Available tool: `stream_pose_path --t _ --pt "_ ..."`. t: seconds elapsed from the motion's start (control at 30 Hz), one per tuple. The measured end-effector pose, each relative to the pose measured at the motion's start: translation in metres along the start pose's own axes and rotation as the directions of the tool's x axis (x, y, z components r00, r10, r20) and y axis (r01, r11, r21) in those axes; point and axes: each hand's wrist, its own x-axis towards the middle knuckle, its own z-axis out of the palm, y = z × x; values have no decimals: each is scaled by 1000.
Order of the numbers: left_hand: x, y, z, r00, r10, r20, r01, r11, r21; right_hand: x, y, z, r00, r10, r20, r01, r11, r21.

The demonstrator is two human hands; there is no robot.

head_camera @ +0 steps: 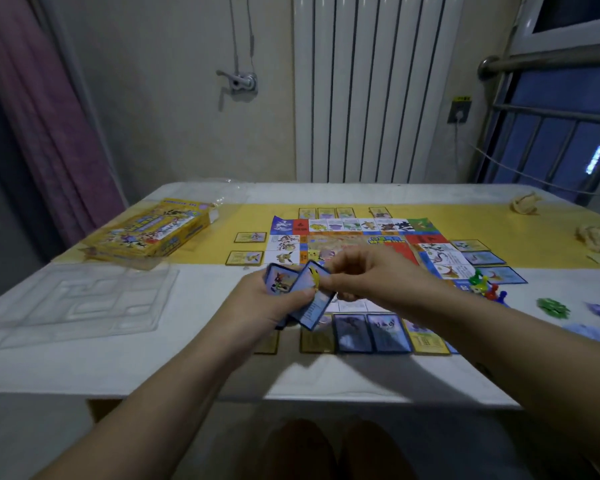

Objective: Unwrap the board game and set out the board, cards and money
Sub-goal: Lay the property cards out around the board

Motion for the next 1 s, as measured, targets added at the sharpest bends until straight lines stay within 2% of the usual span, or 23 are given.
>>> stream_pose_path --t 0.1,0.2,0.23,0.3,0.4,0.47,0.57,0.67,0.73,0.87,1.0 --pt "13 6 -34 992 42 -118 -46 998 -32 30 -15 15 999 -34 -30 34 999 1" --pt "33 4 -65 977 14 -213 -34 995 -89 59 -26 33 998 -68 -15 68 997 -37" --pt "41 2 -73 972 8 -234 -24 998 -66 67 -28 38 997 -75 14 76 993 -87" --pt "55 -2 -90 968 25 -248 -1 995 99 80 -27 42 992 -114 44 122 950 -286" --pt "74 -7 -107 975 25 -221 64 921 384 99 -16 40 988 -139 67 151 774 -615" --pt "86 -10 -112 981 -6 -195 97 883 460 106 -7 40 987 -93 134 162 667 -727" --pt "102 -18 -115 982 -65 -177 142 874 465 106 -1 47 973 -43 228 215 535 -817" --pt "113 -27 -115 976 -68 -206 159 869 469 104 -3 59 941 -79 329 335 357 -872" --pt "117 -32 -114 973 -47 -225 157 851 502 104 -4 68 915 -87 394 401 292 -868" --pt "119 -37 -108 979 40 -202 104 751 652 106 2 81 865 9 501 480 271 -834" --pt "116 -37 -109 973 135 -186 78 571 817 107 2 85 862 60 503 458 331 -825"
